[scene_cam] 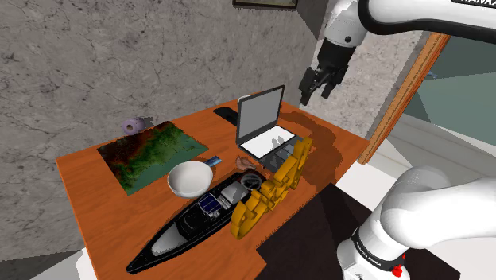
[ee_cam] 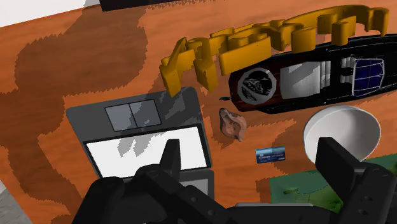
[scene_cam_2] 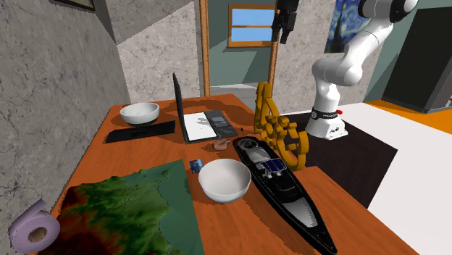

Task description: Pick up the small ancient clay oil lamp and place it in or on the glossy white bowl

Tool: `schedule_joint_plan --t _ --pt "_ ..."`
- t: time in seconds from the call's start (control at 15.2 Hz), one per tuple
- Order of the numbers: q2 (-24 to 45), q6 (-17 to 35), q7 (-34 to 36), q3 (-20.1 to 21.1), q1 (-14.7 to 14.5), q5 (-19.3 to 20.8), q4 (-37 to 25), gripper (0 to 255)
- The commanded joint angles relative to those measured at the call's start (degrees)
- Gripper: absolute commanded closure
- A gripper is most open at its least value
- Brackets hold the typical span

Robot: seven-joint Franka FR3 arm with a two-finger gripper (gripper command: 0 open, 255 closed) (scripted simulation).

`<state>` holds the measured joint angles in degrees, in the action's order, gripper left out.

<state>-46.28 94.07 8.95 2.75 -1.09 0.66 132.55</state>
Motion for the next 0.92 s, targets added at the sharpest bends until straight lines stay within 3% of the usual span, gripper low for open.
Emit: schedule_joint_plan --t 0.0,0.86 --pt "0.00 0.00 0.00 0.00 0.00 0.00 0.00 0" --pt "16.67 24.75 -2.68 -1.13 -0.30 0.36 10.13 0"
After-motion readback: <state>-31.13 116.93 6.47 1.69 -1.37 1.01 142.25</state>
